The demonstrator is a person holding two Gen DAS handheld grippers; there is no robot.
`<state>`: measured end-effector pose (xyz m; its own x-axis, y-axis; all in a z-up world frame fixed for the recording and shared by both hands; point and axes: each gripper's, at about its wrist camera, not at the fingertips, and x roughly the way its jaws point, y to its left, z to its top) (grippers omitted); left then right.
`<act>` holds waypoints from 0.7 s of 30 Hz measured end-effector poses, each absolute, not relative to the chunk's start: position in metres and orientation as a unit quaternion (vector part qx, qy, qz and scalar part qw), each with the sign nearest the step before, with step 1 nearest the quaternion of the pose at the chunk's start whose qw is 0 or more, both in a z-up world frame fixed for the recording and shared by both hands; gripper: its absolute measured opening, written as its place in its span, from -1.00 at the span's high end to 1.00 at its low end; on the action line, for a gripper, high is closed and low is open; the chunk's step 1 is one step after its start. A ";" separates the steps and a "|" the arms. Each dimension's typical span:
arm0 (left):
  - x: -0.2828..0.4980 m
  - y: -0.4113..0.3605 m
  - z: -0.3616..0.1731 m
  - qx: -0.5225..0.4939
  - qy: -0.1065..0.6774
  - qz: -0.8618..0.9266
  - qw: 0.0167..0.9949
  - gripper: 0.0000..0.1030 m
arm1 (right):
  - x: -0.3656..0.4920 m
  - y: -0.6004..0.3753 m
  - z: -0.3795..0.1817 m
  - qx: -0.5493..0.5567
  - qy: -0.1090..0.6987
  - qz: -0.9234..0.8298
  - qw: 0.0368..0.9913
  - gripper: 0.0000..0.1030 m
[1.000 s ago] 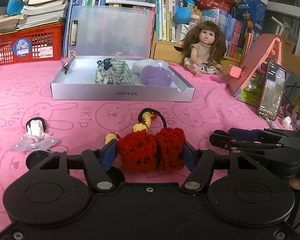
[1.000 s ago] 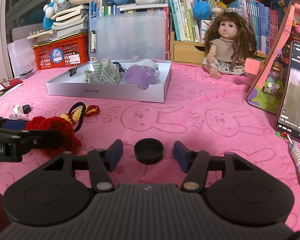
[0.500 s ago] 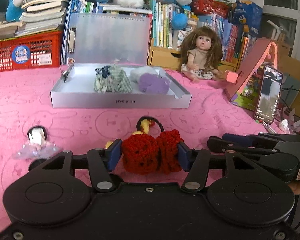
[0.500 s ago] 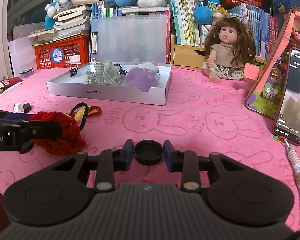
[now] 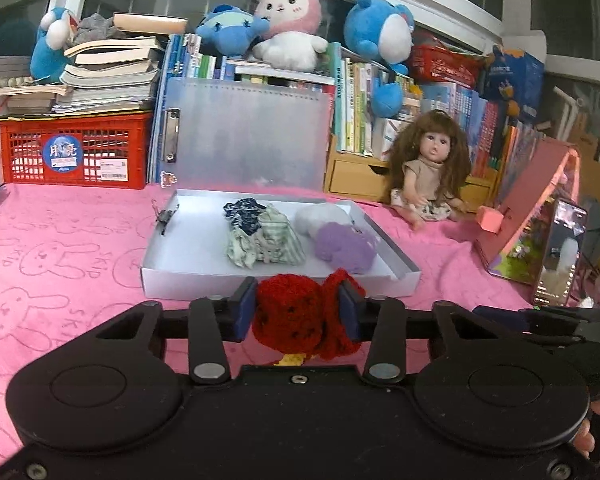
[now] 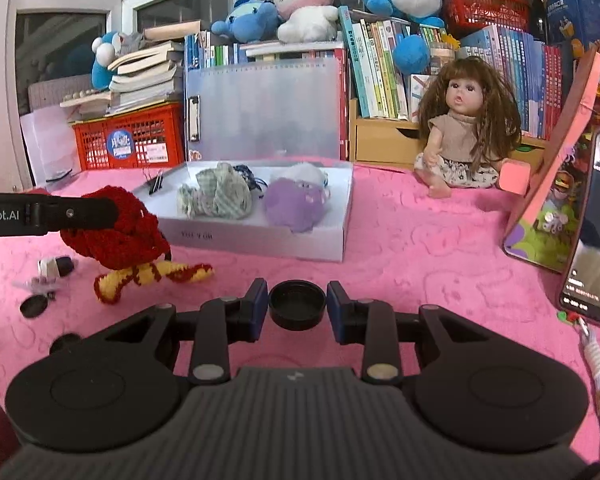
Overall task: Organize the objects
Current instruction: 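Lift the red knitted toy with left tool while right tool closes on black lid, then carry the red toy into the box with left tool while right tool carries the lid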
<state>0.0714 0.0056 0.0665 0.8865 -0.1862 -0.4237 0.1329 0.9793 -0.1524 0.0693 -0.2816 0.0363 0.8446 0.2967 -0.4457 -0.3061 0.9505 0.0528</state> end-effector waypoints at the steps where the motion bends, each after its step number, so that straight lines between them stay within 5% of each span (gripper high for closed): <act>1: 0.073 0.008 0.066 -0.063 0.224 -0.080 0.969 0.22 | 0.071 -0.281 0.038 -0.008 0.231 0.158 0.960 0.28; 21: 0.102 0.031 0.081 -0.088 0.203 -0.059 0.973 0.24 | 0.095 -0.272 0.053 0.014 0.231 0.165 0.959 0.28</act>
